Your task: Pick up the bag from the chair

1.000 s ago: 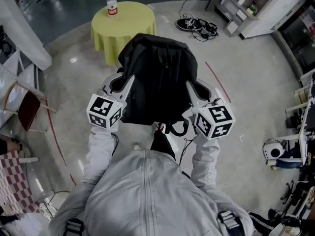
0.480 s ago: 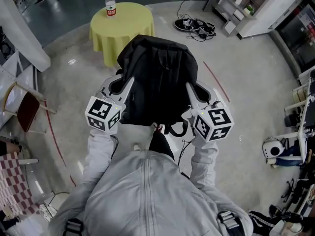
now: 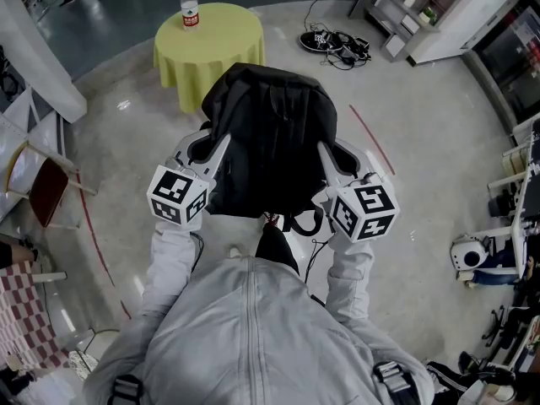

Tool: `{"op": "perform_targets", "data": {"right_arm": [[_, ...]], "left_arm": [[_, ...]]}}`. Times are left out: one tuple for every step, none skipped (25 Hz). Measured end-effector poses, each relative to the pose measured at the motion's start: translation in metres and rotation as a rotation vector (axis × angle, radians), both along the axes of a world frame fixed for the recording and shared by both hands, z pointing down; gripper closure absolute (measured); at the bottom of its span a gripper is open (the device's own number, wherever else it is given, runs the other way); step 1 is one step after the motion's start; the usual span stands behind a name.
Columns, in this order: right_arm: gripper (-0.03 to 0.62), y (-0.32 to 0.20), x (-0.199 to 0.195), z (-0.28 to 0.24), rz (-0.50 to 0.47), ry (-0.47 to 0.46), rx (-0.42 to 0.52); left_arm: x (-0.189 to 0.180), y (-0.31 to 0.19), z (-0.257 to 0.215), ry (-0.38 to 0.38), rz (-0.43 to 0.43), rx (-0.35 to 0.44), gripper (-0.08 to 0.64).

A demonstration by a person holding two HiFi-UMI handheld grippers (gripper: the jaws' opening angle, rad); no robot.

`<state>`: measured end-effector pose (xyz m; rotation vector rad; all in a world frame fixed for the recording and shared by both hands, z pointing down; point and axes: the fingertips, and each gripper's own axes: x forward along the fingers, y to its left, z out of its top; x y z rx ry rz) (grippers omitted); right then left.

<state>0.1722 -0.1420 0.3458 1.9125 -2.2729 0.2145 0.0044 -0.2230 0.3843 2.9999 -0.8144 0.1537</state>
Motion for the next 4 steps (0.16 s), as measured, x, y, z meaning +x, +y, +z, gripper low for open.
{"op": "perform_targets", "data": {"right_arm": [[0.539,-0.0011,-0.0005,0.0001,-0.002,0.002,-0.001],[0.539,-0.0025,-0.0011,0.0004,-0.005,0.004,-0.001],[0.54,-0.0039,-0.0019,0.0007,-0.009,0.006,-0.002],[0.538,-0.0054,-0.0026,0.001,-0.012,0.007,-0.003]], "left_arm": [[-0.0004,-0.0009,0.0004,0.001,-0.002,-0.002,0.526],[-0.001,-0.0022,0.0011,0.003,-0.004,-0.004,0.526],[-0.0015,-0.0036,0.0019,0.004,-0.006,-0.007,0.526],[-0.0021,-0.0052,0.0027,0.006,-0.009,-0.01,0.526]]}}
